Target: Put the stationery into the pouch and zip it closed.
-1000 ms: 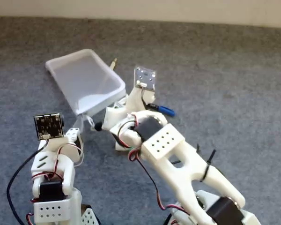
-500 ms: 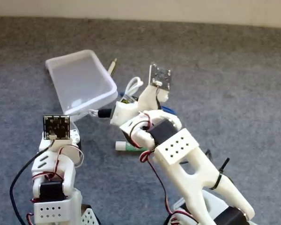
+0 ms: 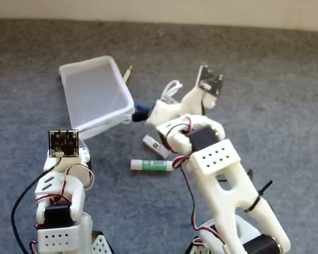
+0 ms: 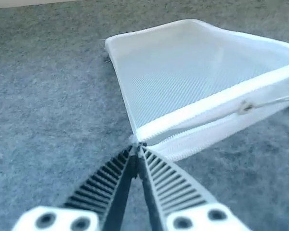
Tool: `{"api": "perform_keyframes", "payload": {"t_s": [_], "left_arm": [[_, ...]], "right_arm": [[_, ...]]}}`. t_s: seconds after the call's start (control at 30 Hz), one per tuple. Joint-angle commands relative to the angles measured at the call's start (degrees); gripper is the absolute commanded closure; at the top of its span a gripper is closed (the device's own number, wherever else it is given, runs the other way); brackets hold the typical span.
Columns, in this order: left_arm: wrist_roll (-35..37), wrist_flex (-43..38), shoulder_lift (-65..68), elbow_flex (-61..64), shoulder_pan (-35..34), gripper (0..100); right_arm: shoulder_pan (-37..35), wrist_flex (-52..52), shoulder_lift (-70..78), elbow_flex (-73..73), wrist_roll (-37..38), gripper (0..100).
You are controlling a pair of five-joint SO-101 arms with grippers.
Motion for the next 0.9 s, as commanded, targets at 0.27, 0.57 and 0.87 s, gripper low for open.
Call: {"api": "perform_keyframes", "payload": {"t_s": [0.27,0.57,0.87], "left_arm": [[-0.4,0.2,-0.8,-3.5,-4.1,100],[-0.4,0.2,-0.8,-3.6,-4.3,100],[13.2,14.3,-0.8,-10.0,-9.3,68]], "right_arm": [[6.7,-0.8,-2.7,-0.7,1.1,99.4],[-2.1,-0.7,-2.2,-0.4,9.1,99.0],[-11.2,-0.7,0.8,1.0,22.2,77.6]]}}
